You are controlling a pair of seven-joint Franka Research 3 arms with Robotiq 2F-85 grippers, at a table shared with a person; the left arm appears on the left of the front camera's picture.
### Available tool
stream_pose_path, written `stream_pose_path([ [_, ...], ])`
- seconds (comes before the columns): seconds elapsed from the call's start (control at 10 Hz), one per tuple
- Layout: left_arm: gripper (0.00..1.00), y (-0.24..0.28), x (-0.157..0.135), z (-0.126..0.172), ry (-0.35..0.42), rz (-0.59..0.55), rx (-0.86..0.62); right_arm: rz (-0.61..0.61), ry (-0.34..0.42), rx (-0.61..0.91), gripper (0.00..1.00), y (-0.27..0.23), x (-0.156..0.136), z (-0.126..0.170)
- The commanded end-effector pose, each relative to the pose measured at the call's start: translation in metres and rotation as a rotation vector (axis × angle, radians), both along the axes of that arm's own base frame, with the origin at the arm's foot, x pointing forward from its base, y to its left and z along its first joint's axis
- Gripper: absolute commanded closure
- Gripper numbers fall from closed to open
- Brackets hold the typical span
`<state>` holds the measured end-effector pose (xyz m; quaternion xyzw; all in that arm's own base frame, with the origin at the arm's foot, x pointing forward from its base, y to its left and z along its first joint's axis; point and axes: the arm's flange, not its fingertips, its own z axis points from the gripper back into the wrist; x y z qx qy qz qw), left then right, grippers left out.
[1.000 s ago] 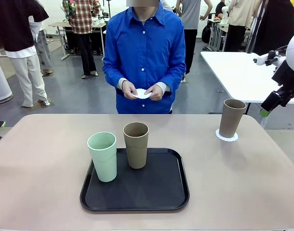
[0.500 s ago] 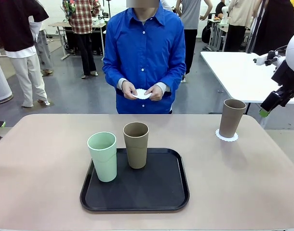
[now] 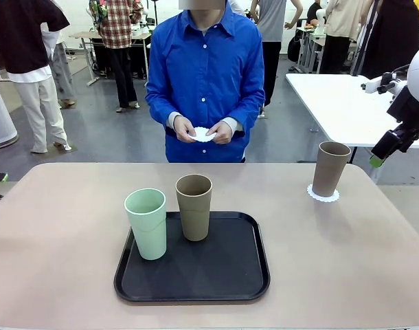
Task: Place coasters on the table and set cups on them.
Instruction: Take one Reusable plastic cup from the Flat Tray and place it on a coaster set by the human.
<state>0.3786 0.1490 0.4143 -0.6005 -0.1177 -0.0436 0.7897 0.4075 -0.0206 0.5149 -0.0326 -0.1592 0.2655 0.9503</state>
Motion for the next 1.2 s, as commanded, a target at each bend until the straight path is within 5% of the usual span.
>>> stream_pose_path([
  [0.0, 0.00, 0.001, -0.001, 0.001, -0.010, -0.002, -0.007, -0.004, -0.010, -0.020, 0.00, 0.000, 0.003, 0.000],
  [0.5, 0.00, 0.001, -0.001, 0.001, -0.010, -0.002, -0.007, 0.000, 0.000, 0.000, 0.00, 0.000, 0.000, 0.000],
  [0.6, 0.00, 0.001, -0.001, 0.001, -0.010, -0.002, -0.007, -0.060, 0.076, 0.063, 0.00, -0.027, 0.007, -0.009],
  [1.1, 0.00, 0.001, -0.001, 0.001, -0.010, -0.002, -0.007, 0.004, 0.301, 0.838, 0.00, -0.168, 0.040, -0.051],
])
